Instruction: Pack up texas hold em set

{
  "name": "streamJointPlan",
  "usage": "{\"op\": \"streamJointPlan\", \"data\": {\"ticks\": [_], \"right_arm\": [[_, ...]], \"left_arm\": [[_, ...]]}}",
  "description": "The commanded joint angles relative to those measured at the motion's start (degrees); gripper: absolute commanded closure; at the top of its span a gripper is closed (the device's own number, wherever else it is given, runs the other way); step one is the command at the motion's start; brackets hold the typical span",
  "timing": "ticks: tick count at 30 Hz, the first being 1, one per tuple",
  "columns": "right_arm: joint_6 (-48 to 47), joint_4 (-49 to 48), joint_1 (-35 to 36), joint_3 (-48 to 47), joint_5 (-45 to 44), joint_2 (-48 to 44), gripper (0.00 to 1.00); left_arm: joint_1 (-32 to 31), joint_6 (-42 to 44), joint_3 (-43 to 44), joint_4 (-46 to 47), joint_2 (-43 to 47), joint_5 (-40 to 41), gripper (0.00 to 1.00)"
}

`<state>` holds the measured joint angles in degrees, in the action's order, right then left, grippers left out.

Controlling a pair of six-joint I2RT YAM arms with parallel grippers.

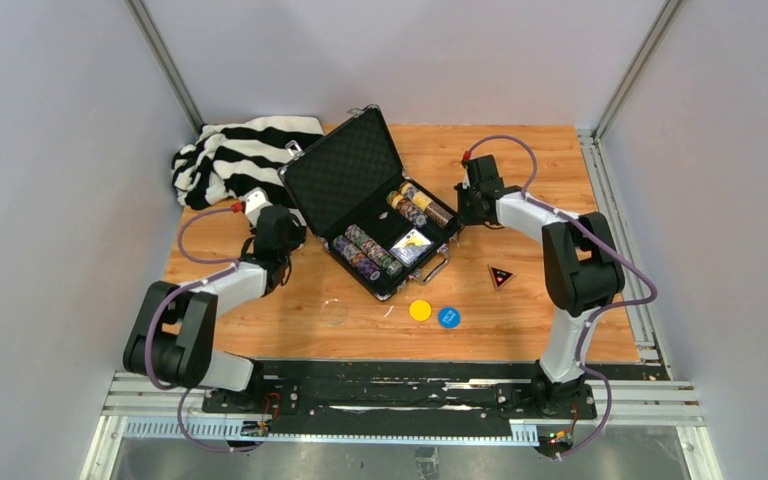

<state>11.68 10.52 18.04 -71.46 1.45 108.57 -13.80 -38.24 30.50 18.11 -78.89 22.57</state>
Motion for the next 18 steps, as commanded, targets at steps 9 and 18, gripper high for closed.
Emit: {"op": "streamJointPlan", "data": {"ticks": [9, 18], "right_arm": [[-1.1, 4.6, 0.8, 11.9, 5.0, -5.9, 0.99], [0.6, 4.4, 2.7, 22.1, 6.4, -15.1, 0.99]], "left_arm": [[1.5, 2.9, 10.9, 7.4, -13.8, -4.6, 0.57], [2.6, 3.5, 20.0, 5.0, -20.8, -6.4, 0.57]]}}
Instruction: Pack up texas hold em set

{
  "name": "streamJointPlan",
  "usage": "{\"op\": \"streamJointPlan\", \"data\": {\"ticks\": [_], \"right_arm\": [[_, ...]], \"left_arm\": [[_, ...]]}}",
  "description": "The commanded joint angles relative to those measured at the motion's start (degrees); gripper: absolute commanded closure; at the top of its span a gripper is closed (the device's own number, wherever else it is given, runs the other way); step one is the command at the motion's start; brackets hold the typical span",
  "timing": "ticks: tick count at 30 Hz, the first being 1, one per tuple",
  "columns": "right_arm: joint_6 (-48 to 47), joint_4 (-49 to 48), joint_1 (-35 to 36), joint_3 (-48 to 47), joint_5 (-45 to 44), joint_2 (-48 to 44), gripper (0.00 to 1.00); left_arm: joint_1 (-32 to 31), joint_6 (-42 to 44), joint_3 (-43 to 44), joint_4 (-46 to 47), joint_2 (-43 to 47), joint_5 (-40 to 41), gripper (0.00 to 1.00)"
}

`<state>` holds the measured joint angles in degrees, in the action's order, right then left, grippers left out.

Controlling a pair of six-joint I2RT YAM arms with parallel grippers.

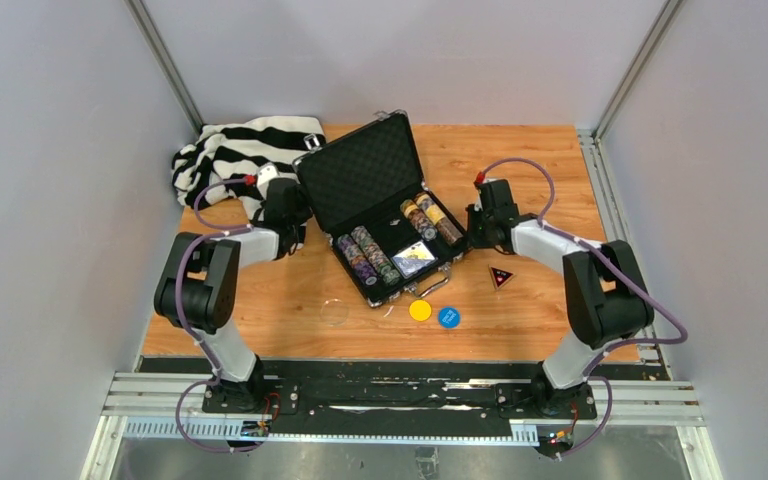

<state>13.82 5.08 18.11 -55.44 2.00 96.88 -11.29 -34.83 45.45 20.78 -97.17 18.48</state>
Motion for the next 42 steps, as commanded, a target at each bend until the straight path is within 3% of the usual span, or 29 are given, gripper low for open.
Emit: {"op": "streamJointPlan", "data": {"ticks": [1, 13, 17, 21, 26, 32, 35, 42], "right_arm": [[-1.4, 10.0, 3.0, 7.0, 5.9, -5.1, 0.99], [0.5, 8.7, 8.5, 15.6, 0.8, -14.4, 0.98], [0.5, 6.6, 8.5, 15.3, -3.9, -18.4, 0.63], [-0.8, 7.4, 8.5, 11.6, -5.2, -22.5, 0.44], [-1.2, 12.0, 8.4, 8.6, -10.1, -26.4, 0.40], [0.9, 16.3, 3.7, 12.0, -15.2, -27.7, 0.39], [0.8, 16.5, 0.2, 13.9, -15.0, -27.6, 0.39], [-0.4, 16.5, -2.8, 13.6, -15.8, -22.3, 0.34]], "left_arm": [[0.0, 0.2, 6.2, 2.3, -3.4, -2.7, 0.57], [0.0, -0.6, 19.3, -0.1, -13.0, -7.9, 0.57], [0.1, -0.4, 18.5, -0.8, -10.5, -5.2, 0.55], [0.8, -0.3, 17.2, -2.0, -6.7, -4.8, 0.43], [1.2, -1.0, 11.1, -2.3, -0.1, -2.2, 0.33], [0.8, -2.6, -1.7, -0.8, 10.1, -4.6, 0.33], [-2.6, 0.2, -7.2, -0.6, 16.9, -1.7, 0.33], [-5.4, 1.1, -17.1, -0.9, 31.1, -3.5, 0.34]]}}
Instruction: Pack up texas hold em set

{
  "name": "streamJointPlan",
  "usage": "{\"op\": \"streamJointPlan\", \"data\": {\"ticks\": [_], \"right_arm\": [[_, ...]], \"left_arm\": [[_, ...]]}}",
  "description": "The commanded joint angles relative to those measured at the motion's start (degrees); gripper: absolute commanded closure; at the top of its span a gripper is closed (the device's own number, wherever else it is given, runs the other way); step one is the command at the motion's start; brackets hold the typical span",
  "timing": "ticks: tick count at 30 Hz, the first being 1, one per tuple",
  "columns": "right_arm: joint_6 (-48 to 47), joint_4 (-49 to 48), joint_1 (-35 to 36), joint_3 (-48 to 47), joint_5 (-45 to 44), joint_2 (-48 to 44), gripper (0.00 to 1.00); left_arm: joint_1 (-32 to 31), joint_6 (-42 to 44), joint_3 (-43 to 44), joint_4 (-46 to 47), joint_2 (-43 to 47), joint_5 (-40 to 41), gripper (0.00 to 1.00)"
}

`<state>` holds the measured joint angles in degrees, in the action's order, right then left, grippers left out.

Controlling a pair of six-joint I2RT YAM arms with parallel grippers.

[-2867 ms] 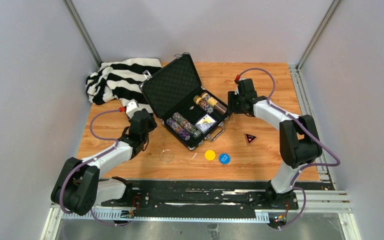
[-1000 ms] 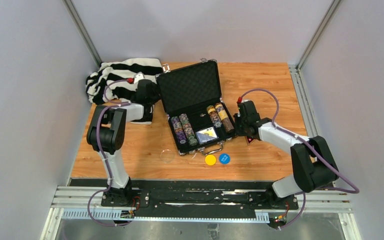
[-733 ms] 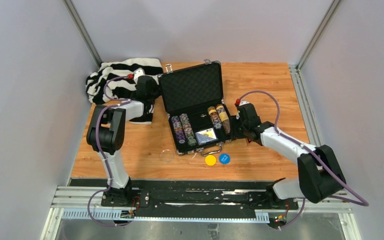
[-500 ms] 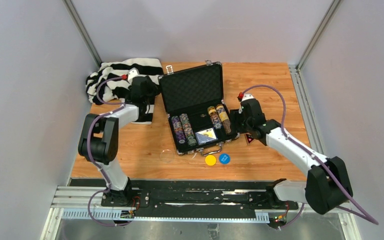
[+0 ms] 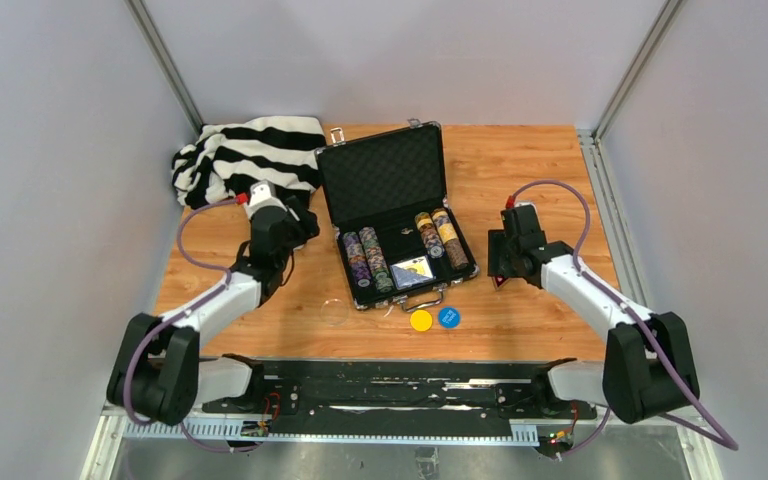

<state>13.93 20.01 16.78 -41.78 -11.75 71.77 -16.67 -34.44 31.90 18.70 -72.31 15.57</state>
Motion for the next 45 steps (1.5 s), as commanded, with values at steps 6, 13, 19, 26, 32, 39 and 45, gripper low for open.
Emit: {"op": "streamJointPlan", "data": {"ticks": [6, 13, 19, 26, 32, 39, 45], "right_arm": [[-1.4, 1.8, -4.0, -0.9, 1.7, 6.1, 0.26], [-3.4, 2.3, -5.2, -2.4, 6.1, 9.3, 0.25], [-4.3, 2.4, -5.3, -3.6, 7.7, 11.9, 0.25], [-3.8, 3.1, -6.3, -4.8, 6.0, 15.1, 0.30], [-4.1, 3.0, -6.9, -5.5, 7.0, 17.0, 0.37], [-4.3, 2.9, -6.9, -5.3, 7.9, 16.7, 0.55], [-4.2, 2.6, -6.9, -4.7, 8.7, 15.1, 0.64]], "left_arm": [[0.0, 0.9, -7.7, -3.1, 17.2, -3.4, 0.35], [-0.5, 2.4, -7.0, -6.6, 18.1, -3.0, 0.34], [-0.8, 3.2, -7.0, -7.3, 18.3, -2.5, 0.34], [-1.2, 3.2, -6.9, -7.5, 18.3, -2.0, 0.34], [-1.3, 3.4, -7.1, -8.0, 18.5, -1.8, 0.34], [-1.4, 3.6, -7.0, -8.2, 18.6, -1.1, 0.34], [-1.4, 3.4, -6.8, -8.0, 17.7, -1.5, 0.34]]}}
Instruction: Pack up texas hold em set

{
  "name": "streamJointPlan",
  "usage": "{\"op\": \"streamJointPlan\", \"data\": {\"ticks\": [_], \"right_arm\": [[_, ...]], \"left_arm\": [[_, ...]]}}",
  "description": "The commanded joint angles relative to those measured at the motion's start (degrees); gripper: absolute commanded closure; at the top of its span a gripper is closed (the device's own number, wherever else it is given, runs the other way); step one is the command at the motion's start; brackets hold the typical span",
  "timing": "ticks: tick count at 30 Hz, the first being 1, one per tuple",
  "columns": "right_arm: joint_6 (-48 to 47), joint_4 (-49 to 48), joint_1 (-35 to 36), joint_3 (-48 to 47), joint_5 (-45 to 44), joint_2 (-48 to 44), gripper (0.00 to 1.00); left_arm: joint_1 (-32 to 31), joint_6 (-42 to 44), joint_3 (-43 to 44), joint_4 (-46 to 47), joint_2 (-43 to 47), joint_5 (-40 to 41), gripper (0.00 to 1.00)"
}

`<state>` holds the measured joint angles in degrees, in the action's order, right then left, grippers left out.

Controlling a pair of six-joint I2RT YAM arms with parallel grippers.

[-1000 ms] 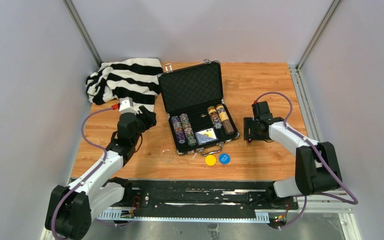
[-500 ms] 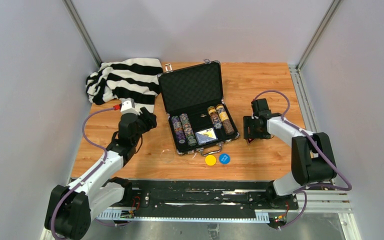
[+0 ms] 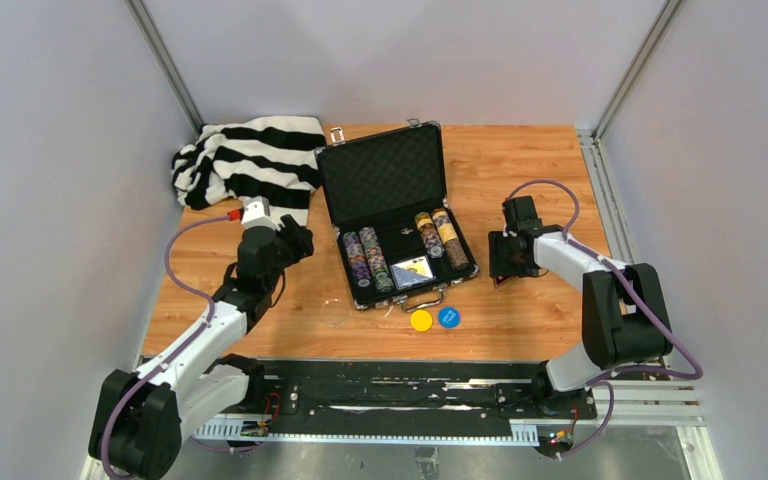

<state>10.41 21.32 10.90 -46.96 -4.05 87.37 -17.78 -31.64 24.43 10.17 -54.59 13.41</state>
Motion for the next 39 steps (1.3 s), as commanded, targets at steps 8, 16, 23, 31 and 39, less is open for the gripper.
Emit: {"op": "streamJointPlan", "data": {"ticks": [8, 16, 23, 31, 39], "right_arm": [[-0.3, 1.0, -0.9, 1.3, 1.2, -5.3, 0.68], [0.0, 2.1, -0.6, -0.1, 1.7, -8.7, 0.69], [-0.5, 4.4, 2.6, -3.4, 2.4, -9.9, 0.67], [0.7, 6.6, 12.5, -11.2, -0.4, -6.6, 0.67], [0.8, 6.5, 20.6, -24.7, -0.7, 5.9, 0.67]], "left_arm": [[-0.3, 0.2, 1.2, 0.8, -2.1, -0.7, 0.34], [-0.3, 0.1, 1.2, 0.6, -1.9, -0.6, 0.35], [-0.3, 0.0, 1.2, 0.7, -2.0, -0.7, 0.35], [-0.3, -0.4, 1.2, 1.1, -2.2, -0.9, 0.34], [-0.3, -0.4, 1.1, 0.8, -2.0, -1.0, 0.35]]}}
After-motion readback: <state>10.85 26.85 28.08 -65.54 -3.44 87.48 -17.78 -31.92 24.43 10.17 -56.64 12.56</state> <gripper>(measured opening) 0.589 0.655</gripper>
